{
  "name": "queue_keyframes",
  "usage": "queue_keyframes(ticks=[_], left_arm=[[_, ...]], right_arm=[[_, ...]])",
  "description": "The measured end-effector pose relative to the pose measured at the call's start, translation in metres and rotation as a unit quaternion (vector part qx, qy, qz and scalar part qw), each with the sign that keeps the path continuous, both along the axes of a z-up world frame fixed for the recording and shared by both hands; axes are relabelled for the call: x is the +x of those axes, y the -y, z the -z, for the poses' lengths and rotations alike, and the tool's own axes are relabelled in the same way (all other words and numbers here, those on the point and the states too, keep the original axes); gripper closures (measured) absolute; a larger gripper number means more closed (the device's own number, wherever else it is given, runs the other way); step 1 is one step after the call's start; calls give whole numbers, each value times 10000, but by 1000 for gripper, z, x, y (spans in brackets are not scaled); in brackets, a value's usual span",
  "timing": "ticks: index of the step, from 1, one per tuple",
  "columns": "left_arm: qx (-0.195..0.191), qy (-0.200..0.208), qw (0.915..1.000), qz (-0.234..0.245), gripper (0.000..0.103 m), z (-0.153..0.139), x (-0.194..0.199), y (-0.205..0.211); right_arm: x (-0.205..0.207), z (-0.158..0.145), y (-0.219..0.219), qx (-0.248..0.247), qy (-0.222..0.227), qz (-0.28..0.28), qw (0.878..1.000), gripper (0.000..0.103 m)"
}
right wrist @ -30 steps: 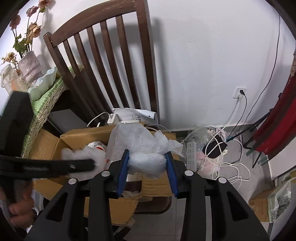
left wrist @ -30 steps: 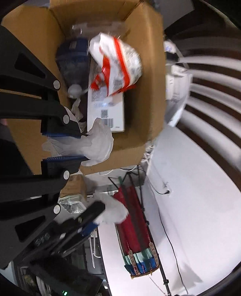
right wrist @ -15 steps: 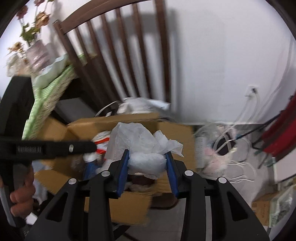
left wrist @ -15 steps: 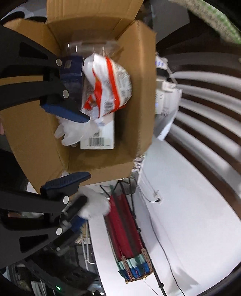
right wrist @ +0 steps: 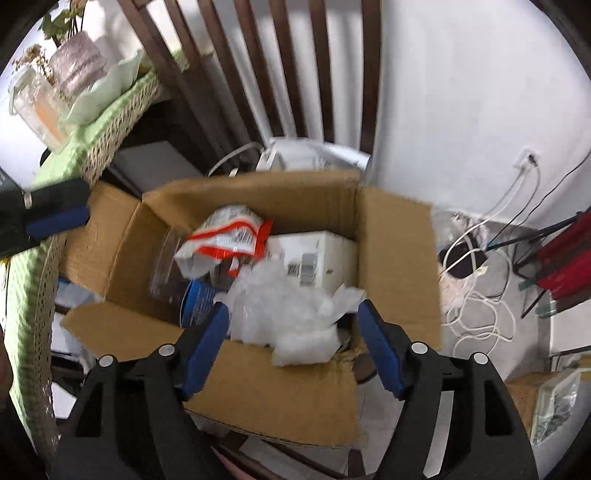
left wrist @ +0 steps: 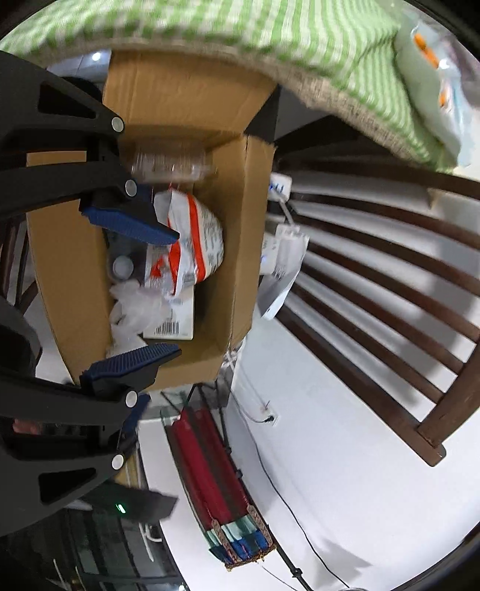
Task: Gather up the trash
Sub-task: 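Carry the glove and plastic bag to the cardboard box and open both tools, then withdraw both tools from the box back toward the table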
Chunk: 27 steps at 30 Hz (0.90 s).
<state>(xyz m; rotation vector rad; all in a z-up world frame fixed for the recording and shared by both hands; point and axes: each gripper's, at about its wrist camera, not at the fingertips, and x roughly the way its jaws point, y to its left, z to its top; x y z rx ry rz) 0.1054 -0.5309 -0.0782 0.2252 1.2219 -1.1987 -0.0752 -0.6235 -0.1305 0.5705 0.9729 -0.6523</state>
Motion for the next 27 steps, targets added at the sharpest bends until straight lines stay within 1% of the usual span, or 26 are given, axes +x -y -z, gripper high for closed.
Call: queue_keyframes(ticks=[3,4,5,6,7,8,9,10,11,12,14,15,18,20,22,23,25,27], left_arm=[[-61,76,9999,-25,50,-7,1,-11],[-99,129,9999,-54,50,-11,2,-17],[-127,162,9998,-68,50,-13,3,-20],[-159,198,9996,-93,49,-16,3,-24],[-194,228,9995,-135,47,-20,5,-30],[-242,249,9992,-172,47,-24,7,-36],[-276,260,9991,-195,47,-26,8,-40],[-322,273,9988,-235,47,-29,10,-46],[-359,278,9986,-261,47,-31,11,-51],[-387,284,9984,-286,46,-33,13,-56],[-410,334,9980,-356,43,-35,17,-66],[-402,360,9978,-395,42,-36,18,-70],[-395,379,9971,-530,42,-36,26,-85],[-434,325,9963,-669,42,-36,32,-96],[-473,280,9957,-749,42,-37,36,-106],[-489,279,9953,-789,42,-38,37,-112],[-506,319,9948,-822,42,-40,39,-121],[-533,370,9941,-868,42,-44,40,-131]], right_arm=[[-8,-20,3,-219,270,181,9992,33],[-8,-25,1,-303,287,187,9990,38],[-7,-29,0,-392,288,154,9987,59],[-7,-33,-2,-460,279,113,9985,72],[-7,-35,-4,-492,229,121,9985,91],[-6,-33,-3,-478,135,127,9987,101],[-5,-29,-3,-452,29,99,9989,101],[-2,-19,-2,-356,-130,57,9993,101],[-1,-7,1,-142,-219,39,9997,101],[-1,4,3,41,-270,43,9996,101],[-2,30,11,447,-266,139,9985,101],[-3,35,13,545,-272,224,9979,101],[-7,28,15,542,-154,363,9978,101],[-8,17,13,389,-162,382,9984,101],[-7,4,6,205,-185,302,9992,101],[-6,1,3,193,-156,235,9994,101],[-1,3,-2,210,-213,119,9995,101],[9,20,-3,348,-455,22,9984,101]])
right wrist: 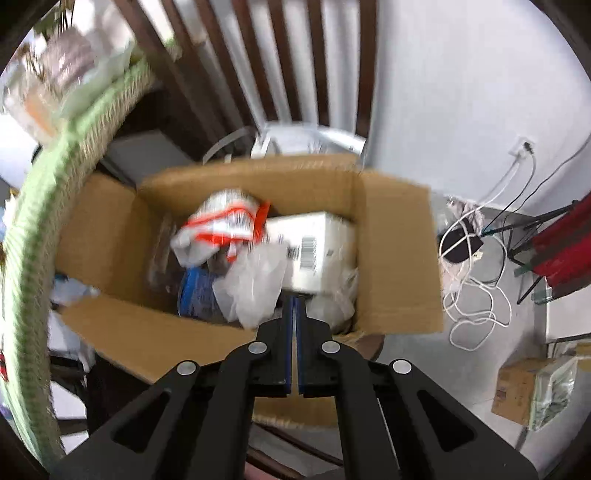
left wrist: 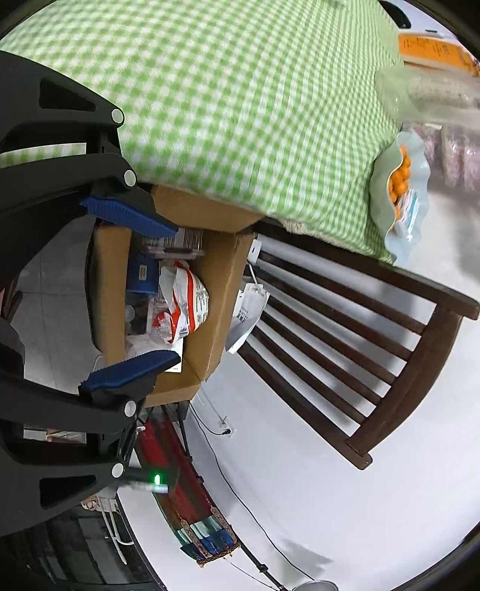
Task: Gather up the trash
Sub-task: 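Withdraw both tools from the box back toward the table, then grasp the red snack bag with the right tool while the left tool grasps the gold snack packet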
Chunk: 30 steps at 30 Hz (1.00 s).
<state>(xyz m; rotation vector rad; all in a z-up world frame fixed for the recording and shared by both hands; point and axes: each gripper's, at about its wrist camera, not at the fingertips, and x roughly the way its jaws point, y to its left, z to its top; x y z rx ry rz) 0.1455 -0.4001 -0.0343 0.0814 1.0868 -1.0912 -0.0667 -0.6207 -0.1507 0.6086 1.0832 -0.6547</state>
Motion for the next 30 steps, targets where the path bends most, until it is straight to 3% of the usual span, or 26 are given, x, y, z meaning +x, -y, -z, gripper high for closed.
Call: queue_keyframes(ticks=[3,4,8,11,14,18,21,24,27,30], left_arm=[[-116,69,9998,-122,42,-9,4,-19],[-154,96,9997,-172,40,-12,5,-24],[-224,302,9983,-443,37,-25,11,-47],[-104,575,9956,-735,32,-35,15,-74],[-90,924,9884,-1198,21,-46,22,-114],[148,1336,9679,-2123,18,-56,46,-183],[279,1287,9516,-2778,18,-59,73,-235],[466,1362,9309,-3356,18,-63,90,-280],[880,1641,9070,-3776,18,-61,101,-331],[935,1655,8923,-4096,13,-58,110,-375]], right_arm=[[5,-4,-7,-121,-70,29,9999,101],[5,-9,-9,-169,-2,3,9999,96],[11,-41,-20,-698,161,8,9974,59],[18,-68,-33,-1024,482,-104,9935,53],[40,-97,-58,-1291,930,-480,9861,53],[85,-121,-105,-1411,1477,-1332,9698,47],[138,-118,-165,-1261,1694,-2476,9456,43],[190,-108,-247,-1022,1685,-3694,9081,43],[220,-103,-316,-866,1747,-4512,8709,43],[242,-97,-373,-772,1714,-5059,8419,41]])
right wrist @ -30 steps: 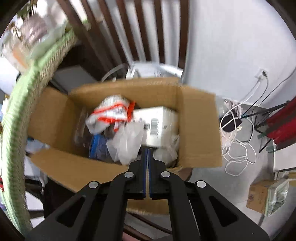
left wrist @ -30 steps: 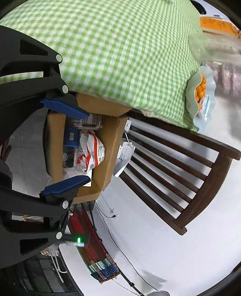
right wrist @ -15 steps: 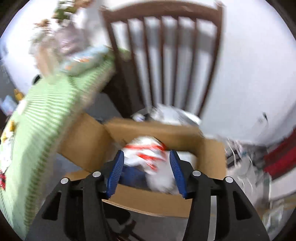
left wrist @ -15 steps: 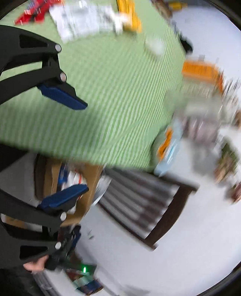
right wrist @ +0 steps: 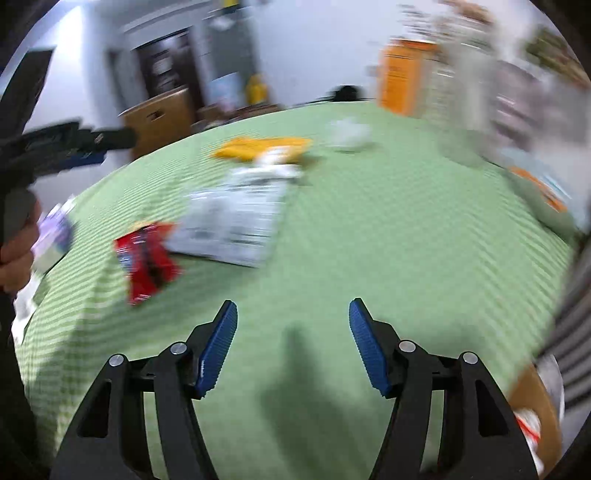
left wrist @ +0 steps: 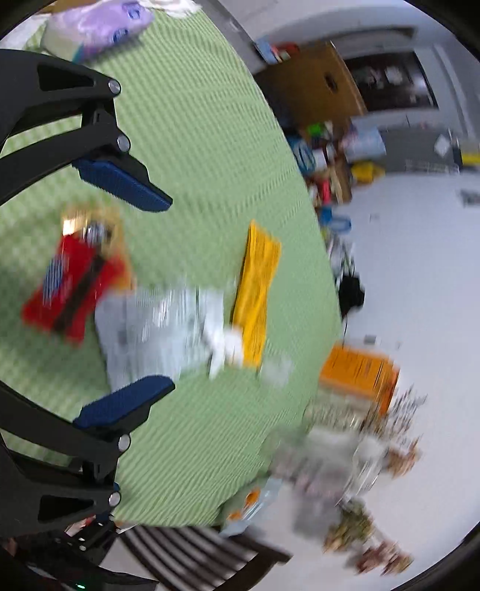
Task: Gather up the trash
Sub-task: 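Grasp the red snack bag with the right tool while the left tool grasps the gold snack packet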
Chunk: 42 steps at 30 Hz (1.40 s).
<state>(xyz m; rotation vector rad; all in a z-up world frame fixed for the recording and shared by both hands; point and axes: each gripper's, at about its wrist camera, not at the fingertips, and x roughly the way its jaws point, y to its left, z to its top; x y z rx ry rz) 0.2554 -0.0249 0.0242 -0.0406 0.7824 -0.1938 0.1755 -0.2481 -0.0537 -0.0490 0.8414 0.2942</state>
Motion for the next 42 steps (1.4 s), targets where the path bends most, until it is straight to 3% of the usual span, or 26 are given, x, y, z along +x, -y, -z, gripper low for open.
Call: queue_keyframes(ticks=[7,12,15,17,19,23,26,32,36,39,42], left_arm=[[305,8,9979,-580,12,3,20,-79],[-248,-302,9962,-784,12,19,35,-119],[-384,-483,9952,-762,12,30,39,-127],[-456,-559,9946,-744,12,36,40,-128],[-467,-567,9957,-565,12,41,39,-121],[184,-615,9979,-40,12,54,35,-89],[410,-675,9962,364,12,67,26,-66],[1425,-860,9795,1139,12,93,5,-32],[2029,-1028,9589,1695,12,107,-3,-22],[2110,-904,9492,2152,10,107,-2,-17],[1987,-935,9464,2368,10,106,8,-19]], right_arm=[[26,15,-95,-376,-202,-884,9952,36],[42,25,-145,-495,-267,-1304,9899,36],[45,33,-165,-623,-309,-1430,9873,36],[50,41,-172,-799,-440,-1315,9871,52],[50,37,-164,-754,-434,-1167,9894,55],[46,17,-134,-599,-225,-803,9947,55],[43,-1,-89,-442,-33,-330,9985,55],[31,-12,-7,-227,52,464,9986,55],[20,-11,26,-107,81,696,9975,55],[12,-11,45,-61,96,845,9964,55],[-1,-13,65,4,143,1053,9943,55]])
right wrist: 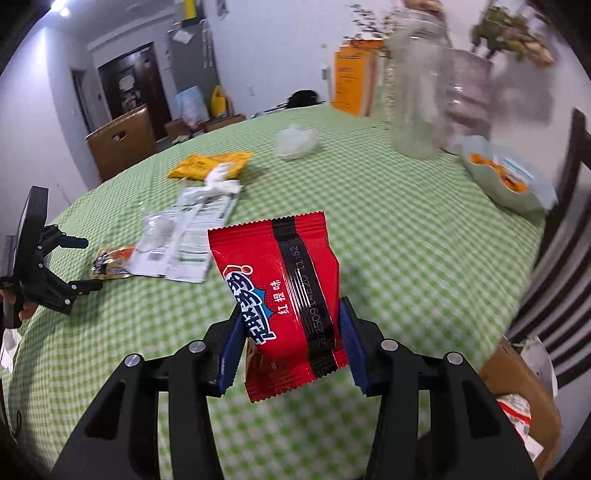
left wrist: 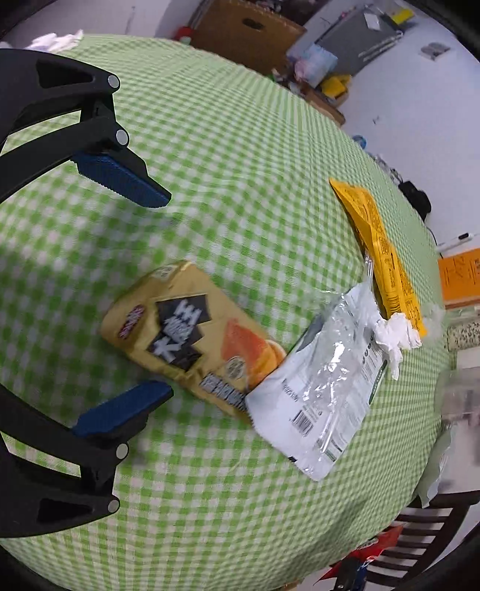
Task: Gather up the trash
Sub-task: 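Grasp the red snack bag with the right tool while the left tool grasps the gold snack packet, then carry the red snack bag and gold packet over the cardboard box with both tools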
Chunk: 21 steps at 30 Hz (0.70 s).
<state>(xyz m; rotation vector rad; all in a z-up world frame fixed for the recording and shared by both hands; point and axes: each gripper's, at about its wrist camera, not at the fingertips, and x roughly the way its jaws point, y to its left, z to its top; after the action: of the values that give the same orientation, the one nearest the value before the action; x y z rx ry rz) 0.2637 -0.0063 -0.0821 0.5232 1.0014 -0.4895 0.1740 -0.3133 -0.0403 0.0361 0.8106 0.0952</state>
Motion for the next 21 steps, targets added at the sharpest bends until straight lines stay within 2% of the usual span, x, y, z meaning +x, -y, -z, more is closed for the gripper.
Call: queue_keyframes(ticks=[1,3,4,6,8,11,13,17,21], left_arm=[[-119,-58,9999,77,13,0,2,-1],[-410,-201,9988,201,29,-2,5,-5],[-520,-319,9978,248,44,-3,6,-5],[-440,-316,9983,216,52,-7,2,-3],[-453,-458,9978,152,70,-7,-6,-1],[-359,-467,9981,-191,80,-11,-13,-9],[-374,-450,9974,-431,82,-19,-19,-18],[-491,-333,9939,-925,83,-41,-30,-30],[-635,-71,9919,-1093,83,-74,-42,-27]], right_arm=[[-6,-1,7,26,30,96,9999,55],[-17,-1,23,94,72,296,9995,55],[-22,-1,30,110,85,403,9991,55],[-28,0,42,139,92,565,9983,55],[-35,7,61,198,20,791,9967,55],[-44,16,87,273,-73,1117,9933,55],[-51,18,102,324,-60,1285,9912,55],[-65,15,123,377,67,1529,9875,55],[-77,10,142,408,187,1723,9840,55]])
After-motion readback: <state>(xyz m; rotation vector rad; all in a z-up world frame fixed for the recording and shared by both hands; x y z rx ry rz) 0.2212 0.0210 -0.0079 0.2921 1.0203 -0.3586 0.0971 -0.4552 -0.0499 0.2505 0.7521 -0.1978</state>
